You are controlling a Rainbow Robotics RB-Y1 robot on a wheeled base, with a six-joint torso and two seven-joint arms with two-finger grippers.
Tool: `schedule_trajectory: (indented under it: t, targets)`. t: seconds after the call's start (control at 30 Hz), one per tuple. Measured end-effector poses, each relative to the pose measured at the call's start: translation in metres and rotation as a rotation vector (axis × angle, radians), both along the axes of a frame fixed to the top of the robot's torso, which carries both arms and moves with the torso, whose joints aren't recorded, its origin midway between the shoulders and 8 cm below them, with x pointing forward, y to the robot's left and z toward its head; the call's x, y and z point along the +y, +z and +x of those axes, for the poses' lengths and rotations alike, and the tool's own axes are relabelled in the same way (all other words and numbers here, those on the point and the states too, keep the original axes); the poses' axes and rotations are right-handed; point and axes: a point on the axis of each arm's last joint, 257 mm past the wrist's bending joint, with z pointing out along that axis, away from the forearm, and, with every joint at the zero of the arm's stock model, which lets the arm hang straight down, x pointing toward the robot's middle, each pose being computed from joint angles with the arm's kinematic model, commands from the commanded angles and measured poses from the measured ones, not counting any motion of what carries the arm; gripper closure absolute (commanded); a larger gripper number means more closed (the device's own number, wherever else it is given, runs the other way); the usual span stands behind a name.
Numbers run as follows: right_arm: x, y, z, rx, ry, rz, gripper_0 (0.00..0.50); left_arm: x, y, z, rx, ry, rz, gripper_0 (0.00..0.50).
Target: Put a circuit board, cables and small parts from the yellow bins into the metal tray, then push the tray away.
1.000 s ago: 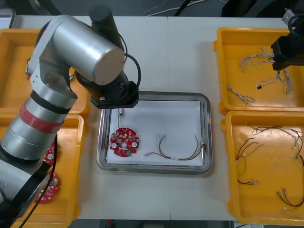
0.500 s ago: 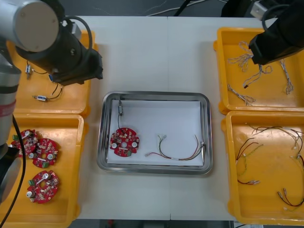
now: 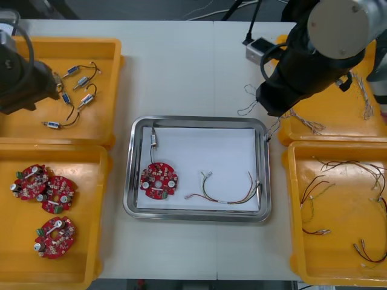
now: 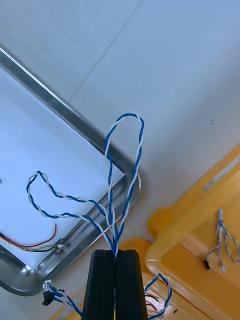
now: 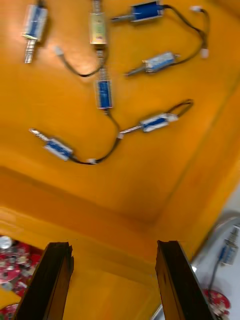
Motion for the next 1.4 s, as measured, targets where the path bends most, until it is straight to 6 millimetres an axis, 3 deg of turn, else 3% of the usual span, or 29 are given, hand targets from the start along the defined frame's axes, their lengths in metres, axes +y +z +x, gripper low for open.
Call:
schedule_trajectory:
  t: [0.1,0.27,0.63,0.83,1.07,1.27,1.4]
  targets:
    - [0.015,-0.011,-0.002,-0.007,0.048,-0.03,0.5,0.03,-0.013,-0.007,0.038,0.07,0.013,0.0]
    - [0.04,-0.025,0.001,-0.052,0.172,-0.09,0.5,0.06,-0.024,-0.009,0.071,0.161,-0.013,0.0]
    - [0.077,-0.049,0.0,-0.106,0.46,-0.179,0.5,0.109,-0.027,0.018,0.024,0.317,-0.035,0.0]
    - [0.079,-0.07,0.001,-0.099,0.548,-0.224,0.5,0.107,-0.005,0.04,-0.05,0.31,-0.048,0.0]
    - [0.078,-0.101,0.006,-0.08,0.563,-0.263,0.5,0.082,0.019,0.05,-0.101,0.243,-0.087,0.0]
    - [0.082,-0.129,0.007,-0.055,0.568,-0.285,0.5,0.081,0.022,0.051,-0.11,0.236,-0.085,0.0]
    - [0.085,-0.135,0.006,-0.045,0.569,-0.292,0.499,0.083,0.023,0.052,-0.116,0.243,-0.078,0.0]
